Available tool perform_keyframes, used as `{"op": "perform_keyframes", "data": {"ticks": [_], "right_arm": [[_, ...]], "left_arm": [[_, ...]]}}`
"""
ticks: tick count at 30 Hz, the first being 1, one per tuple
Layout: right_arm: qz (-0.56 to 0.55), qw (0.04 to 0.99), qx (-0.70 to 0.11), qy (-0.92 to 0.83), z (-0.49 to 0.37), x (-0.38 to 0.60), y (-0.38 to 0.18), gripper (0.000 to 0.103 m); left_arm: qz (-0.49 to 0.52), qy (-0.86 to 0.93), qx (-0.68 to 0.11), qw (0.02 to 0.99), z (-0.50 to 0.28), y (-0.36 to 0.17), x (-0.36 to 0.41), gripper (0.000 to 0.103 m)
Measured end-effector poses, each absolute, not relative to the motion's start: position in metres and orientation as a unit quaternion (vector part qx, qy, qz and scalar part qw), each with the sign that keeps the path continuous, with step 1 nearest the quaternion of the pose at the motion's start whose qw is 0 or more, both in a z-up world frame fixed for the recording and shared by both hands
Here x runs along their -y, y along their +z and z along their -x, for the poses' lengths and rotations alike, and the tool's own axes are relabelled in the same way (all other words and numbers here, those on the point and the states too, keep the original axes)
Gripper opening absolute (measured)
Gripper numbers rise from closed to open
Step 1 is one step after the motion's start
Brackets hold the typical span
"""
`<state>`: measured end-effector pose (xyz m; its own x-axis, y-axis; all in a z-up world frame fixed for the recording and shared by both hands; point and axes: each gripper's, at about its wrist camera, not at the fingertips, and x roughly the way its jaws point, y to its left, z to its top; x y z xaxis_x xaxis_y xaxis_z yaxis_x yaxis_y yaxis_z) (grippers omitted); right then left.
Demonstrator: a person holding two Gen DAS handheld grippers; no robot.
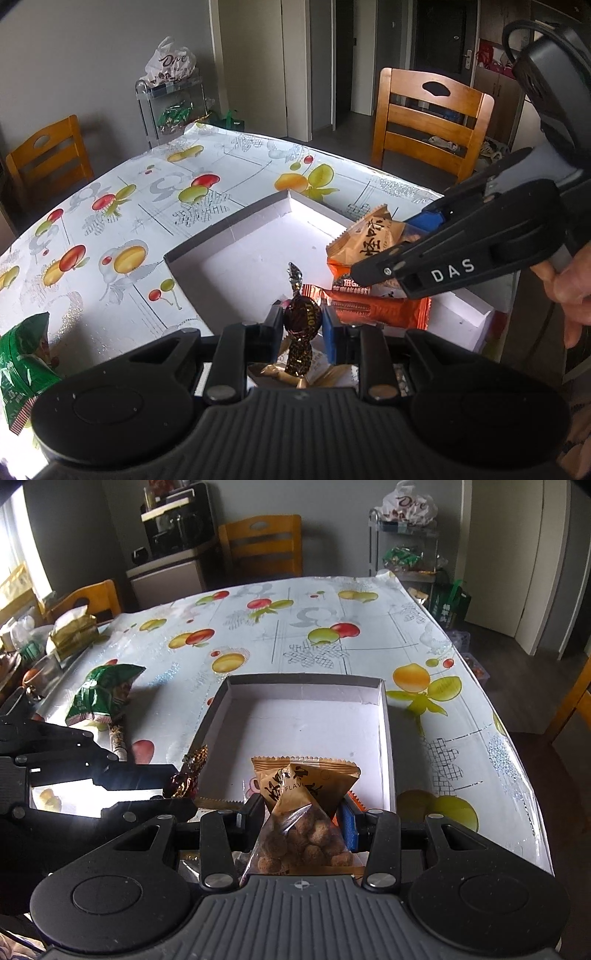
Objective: Organize snacks
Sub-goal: 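Open both tools to drop the peanut bag and chocolate into the box, then move both open tools back toward the green chip bag and candy tube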
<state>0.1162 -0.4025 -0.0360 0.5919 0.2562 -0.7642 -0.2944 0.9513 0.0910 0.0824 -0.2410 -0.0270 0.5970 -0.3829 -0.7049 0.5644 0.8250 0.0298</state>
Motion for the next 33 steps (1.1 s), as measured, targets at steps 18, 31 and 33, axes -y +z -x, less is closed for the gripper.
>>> {"op": "perform_keyframes", "data": {"ticks": [18,31,33], "right_arm": [[0.026,0.889,-0.427,0.162,-0.13,0.405,-0.04,0.041],[0.018,0.896,-0.416,0.156,-0.131,0.406,-0.032,0.041],[0.019,0.896,-0.414,0.157,-0.133,0.403,-0.03,0.041]], "left_arm": [[-0.133,-0.275,-0.395,0.866,-0.095,-0.049,0.252,0.02],[-0.146,-0.286,-0.366,0.874,-0.091,-0.045,0.254,0.064],[-0.148,-0.286,-0.36,0.876,-0.09,-0.043,0.253,0.064]]}}
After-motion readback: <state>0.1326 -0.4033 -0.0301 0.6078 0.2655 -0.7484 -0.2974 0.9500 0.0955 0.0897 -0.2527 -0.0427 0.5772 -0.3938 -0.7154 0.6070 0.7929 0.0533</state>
